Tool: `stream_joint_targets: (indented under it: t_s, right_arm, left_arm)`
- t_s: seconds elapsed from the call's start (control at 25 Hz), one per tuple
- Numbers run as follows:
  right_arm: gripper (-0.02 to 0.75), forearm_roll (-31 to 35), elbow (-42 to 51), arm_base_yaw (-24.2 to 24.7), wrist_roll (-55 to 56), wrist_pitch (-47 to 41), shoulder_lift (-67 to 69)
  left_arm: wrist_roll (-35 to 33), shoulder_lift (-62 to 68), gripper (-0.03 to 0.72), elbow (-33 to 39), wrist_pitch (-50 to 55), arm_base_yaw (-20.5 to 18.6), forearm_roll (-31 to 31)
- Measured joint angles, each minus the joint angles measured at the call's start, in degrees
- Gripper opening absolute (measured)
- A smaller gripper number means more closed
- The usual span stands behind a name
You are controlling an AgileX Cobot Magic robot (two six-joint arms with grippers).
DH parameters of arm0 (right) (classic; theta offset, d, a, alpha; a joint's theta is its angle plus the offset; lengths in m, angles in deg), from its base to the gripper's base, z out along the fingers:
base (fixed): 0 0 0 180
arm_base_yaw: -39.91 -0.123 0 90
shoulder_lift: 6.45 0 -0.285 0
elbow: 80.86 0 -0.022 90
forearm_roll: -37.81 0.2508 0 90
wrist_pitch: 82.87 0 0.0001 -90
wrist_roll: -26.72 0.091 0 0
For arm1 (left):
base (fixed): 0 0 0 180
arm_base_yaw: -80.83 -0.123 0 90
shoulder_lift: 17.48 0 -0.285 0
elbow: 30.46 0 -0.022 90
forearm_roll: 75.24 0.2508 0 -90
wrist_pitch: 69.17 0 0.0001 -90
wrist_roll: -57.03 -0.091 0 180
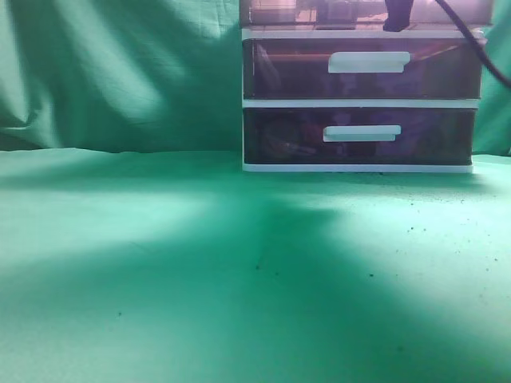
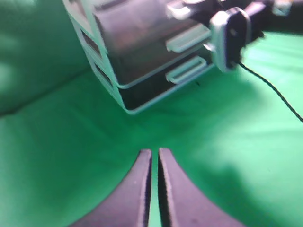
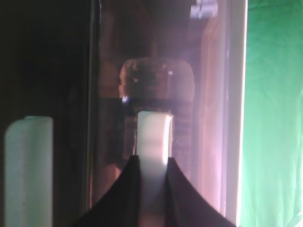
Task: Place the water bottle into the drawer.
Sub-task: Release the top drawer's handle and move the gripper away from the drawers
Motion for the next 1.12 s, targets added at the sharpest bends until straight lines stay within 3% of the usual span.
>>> stream_joint_targets:
  t_s: [0.44,0.56,0.72,0.84,0.88,1.12]
  right_arm:
    - [0.088,-3.99,-3.15,2.25,-0.25,2.03,3.05]
    - [0.253,-4.58,-3.53,2.38,-0.64,2.8,3.05]
    - [0.4,-4.72,-3.52,2.38,0.91,3.27,3.05]
    - [0.391,-4.72,-3.52,2.38,3.26,3.17,3.05]
    - [0.433,-4.72,-3.52,2.38,3.86,3.08,3.05]
    - [0.418,-4.72,-3.52,2.38,4.8,2.35,3.05]
  left_arm:
    - [0.04,-0.1,0.0,0.87,-1.08,0.0,-2.09]
    - [0.04,-0.1,0.0,0.87,-1.08,0.0,-0.8]
    - [0.04,-0.1,0.0,0.87,-1.08,0.0,-0.44]
    - [0.04,-0.1,0.0,0.87,-1.08,0.0,-0.44]
    - [0.04,-0.1,0.0,0.87,-1.08,0.0,-0.44]
    - [0.04,-0.1,0.0,0.87,-1.08,0.0,-0.44]
